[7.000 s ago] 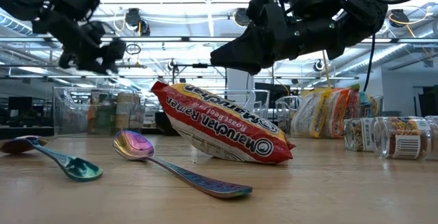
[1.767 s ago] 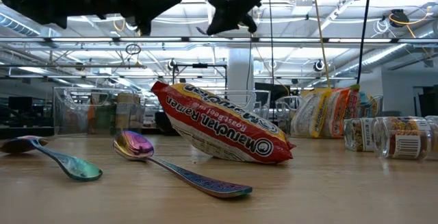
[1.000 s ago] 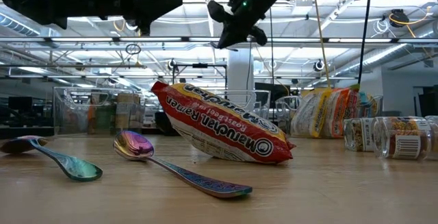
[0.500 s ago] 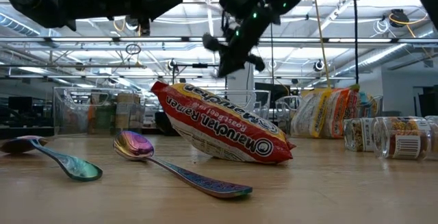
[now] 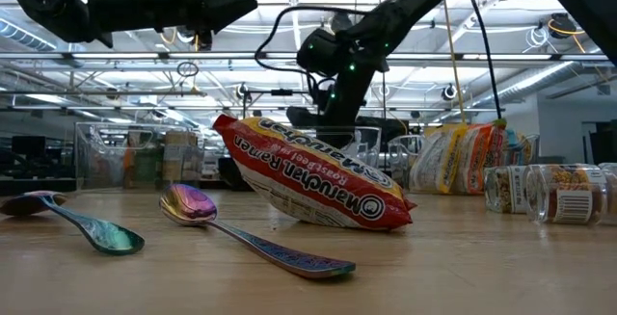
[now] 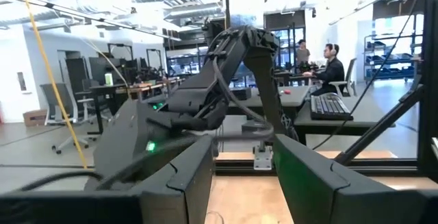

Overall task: Pick & Place Food Item
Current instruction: Put the top violet spoon into the middle transparent bin, then put the red noodle pack into the right transparent bin

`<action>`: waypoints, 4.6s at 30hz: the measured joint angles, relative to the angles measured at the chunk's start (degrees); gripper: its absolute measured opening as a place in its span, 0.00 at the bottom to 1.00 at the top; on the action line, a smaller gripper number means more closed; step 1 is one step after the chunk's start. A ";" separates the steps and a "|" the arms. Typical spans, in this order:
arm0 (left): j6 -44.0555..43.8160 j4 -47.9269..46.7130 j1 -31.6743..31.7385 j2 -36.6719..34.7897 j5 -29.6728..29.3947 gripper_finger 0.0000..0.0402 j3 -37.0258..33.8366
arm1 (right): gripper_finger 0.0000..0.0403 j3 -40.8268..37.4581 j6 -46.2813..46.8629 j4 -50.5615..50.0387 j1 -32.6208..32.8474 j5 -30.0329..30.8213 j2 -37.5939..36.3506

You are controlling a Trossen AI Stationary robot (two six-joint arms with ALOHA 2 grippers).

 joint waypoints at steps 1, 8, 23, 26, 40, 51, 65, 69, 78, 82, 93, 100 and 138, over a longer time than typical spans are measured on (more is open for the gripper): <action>-0.01 0.00 -0.01 0.00 0.02 0.41 0.00 | 0.00 0.00 0.16 -0.02 -0.02 -0.08 0.14; -0.17 -0.02 -0.04 0.00 0.13 0.41 0.00 | 0.00 0.02 0.55 -2.04 -0.22 -1.42 0.15; -0.76 -0.28 -0.04 0.00 0.13 0.41 0.00 | 0.01 0.02 0.98 -3.51 -0.44 -1.44 0.13; -0.79 -0.28 -0.04 0.00 0.13 0.41 0.00 | 0.04 0.02 0.37 -3.84 -0.46 -1.41 0.13; -1.32 -0.31 -0.25 0.00 1.37 0.41 0.00 | 0.18 0.02 -2.24 -2.50 -0.44 -1.23 0.13; -1.15 -8.30 -4.68 -5.54 5.97 0.41 0.00 | 0.19 0.00 -15.45 9.83 3.24 -1.25 -5.81; -7.38 -27.57 -12.31 -17.32 5.48 0.41 0.00 | 0.19 0.00 -25.03 12.62 10.13 -1.48 -9.09; -7.96 -28.02 -14.62 -17.34 4.86 0.41 0.00 | 0.19 -1.77 -26.06 14.77 10.64 -1.28 -9.09; -6.89 -28.74 -18.94 -17.35 -2.00 0.41 0.00 | 0.20 -5.15 -21.24 16.55 7.64 -1.21 -9.01; -4.12 -28.76 -19.80 -17.35 -3.27 0.41 0.00 | 0.28 -5.16 -23.20 15.63 7.13 -1.30 -9.01; -2.08 -30.30 -20.09 -17.35 -3.59 0.41 0.00 | 0.60 -5.16 -32.58 6.79 12.64 -5.88 -18.60; 1.47 -34.29 -20.45 -17.38 -3.65 0.41 0.00 | 0.64 -5.13 -29.10 -9.34 24.34 -5.68 -26.72; -29.42 -33.13 -19.02 6.71 7.45 0.41 -0.04 | 0.59 -5.11 -36.58 -1.64 37.49 -7.45 -12.31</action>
